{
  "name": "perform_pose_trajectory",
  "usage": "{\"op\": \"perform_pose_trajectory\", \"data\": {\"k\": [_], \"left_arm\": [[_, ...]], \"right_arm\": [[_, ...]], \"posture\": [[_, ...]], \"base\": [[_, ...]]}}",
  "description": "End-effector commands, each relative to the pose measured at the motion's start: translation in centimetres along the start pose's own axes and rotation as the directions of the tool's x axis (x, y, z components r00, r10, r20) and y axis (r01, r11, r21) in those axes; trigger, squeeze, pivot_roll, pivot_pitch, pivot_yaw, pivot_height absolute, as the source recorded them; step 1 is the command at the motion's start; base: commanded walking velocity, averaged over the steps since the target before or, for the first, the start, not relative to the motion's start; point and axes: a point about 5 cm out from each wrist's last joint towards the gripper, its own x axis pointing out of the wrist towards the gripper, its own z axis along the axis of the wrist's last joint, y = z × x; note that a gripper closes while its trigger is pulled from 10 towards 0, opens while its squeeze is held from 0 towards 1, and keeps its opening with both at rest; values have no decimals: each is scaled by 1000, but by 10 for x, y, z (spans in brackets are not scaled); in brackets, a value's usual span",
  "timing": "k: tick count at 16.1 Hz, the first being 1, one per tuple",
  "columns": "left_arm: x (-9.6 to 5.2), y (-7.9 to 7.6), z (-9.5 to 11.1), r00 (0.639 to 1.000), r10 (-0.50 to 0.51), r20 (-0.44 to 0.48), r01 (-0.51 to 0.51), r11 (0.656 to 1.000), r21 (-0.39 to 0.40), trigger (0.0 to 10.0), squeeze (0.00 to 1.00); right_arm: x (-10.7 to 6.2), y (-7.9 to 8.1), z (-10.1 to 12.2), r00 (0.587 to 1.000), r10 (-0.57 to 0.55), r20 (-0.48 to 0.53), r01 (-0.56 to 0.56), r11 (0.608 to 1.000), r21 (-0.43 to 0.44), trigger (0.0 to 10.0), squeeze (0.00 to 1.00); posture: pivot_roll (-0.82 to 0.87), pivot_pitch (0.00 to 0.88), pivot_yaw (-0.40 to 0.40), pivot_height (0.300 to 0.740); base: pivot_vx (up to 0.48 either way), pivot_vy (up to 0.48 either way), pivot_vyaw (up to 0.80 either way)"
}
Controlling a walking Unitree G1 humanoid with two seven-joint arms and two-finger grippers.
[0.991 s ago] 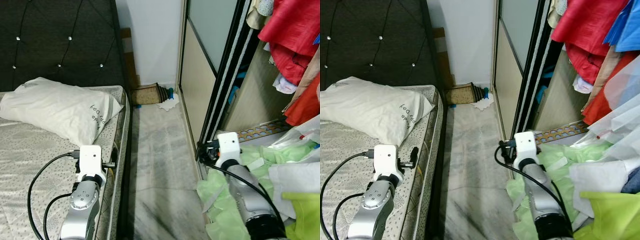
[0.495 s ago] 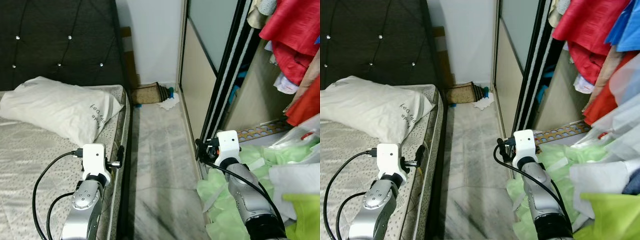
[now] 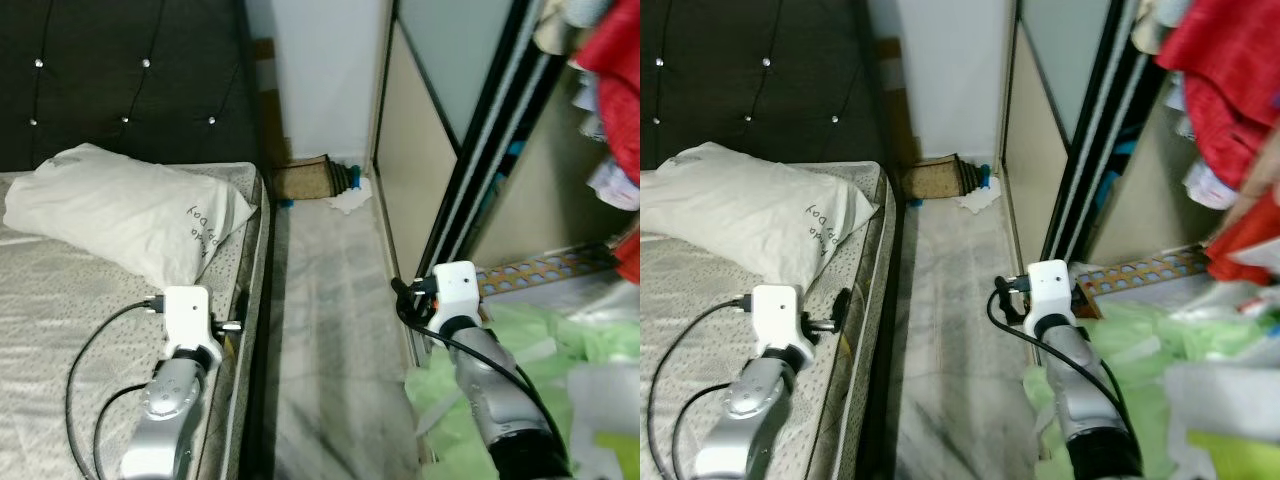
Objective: Clean up the room
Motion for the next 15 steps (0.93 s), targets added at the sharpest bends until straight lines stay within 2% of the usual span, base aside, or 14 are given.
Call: {"op": "perform_pose_trajectory", "data": {"k": [1,5,9,12,14,15], "left_arm": [[1,-5,2,1000,-15,2,15,1000,-7,10000,0],[2,-5,2,1000,-9,-2,9,1000,-13,10000,0],[3,-5,1,1000,-6,-9,6,1000,-19,10000,0],[3,-5,1,1000,-4,-16,3,1000,-25,10000,0],[4,-6,0,1000,-10,-23,9,1000,-26,10000,0],[5,-7,0,1000,-13,-24,12,999,-29,10000,0]], "right_arm": [[-3,-7,-1,1000,-15,0,15,1000,-9,10000,0],[-3,-6,-2,1000,-7,-3,7,1000,-23,10000,0],[-2,-5,-3,1000,2,-5,-2,999,-33,10000,0],[-3,-4,-4,1000,2,-3,-2,999,-35,10000,0],[-3,-4,-5,1000,1,-7,-1,999,-33,10000,0],[-3,-4,-6,1000,0,-13,0,1000,-30,10000,0]], "posture": [[-117,83,38,740],[-117,83,38,740],[-115,84,37,740],[-114,82,40,740],[-113,77,41,740],[-114,76,41,740]], "base": [[322,0,0],[317,0,0],[283,336,0],[0,419,800],[0,448,466],[0,0,0]]}}
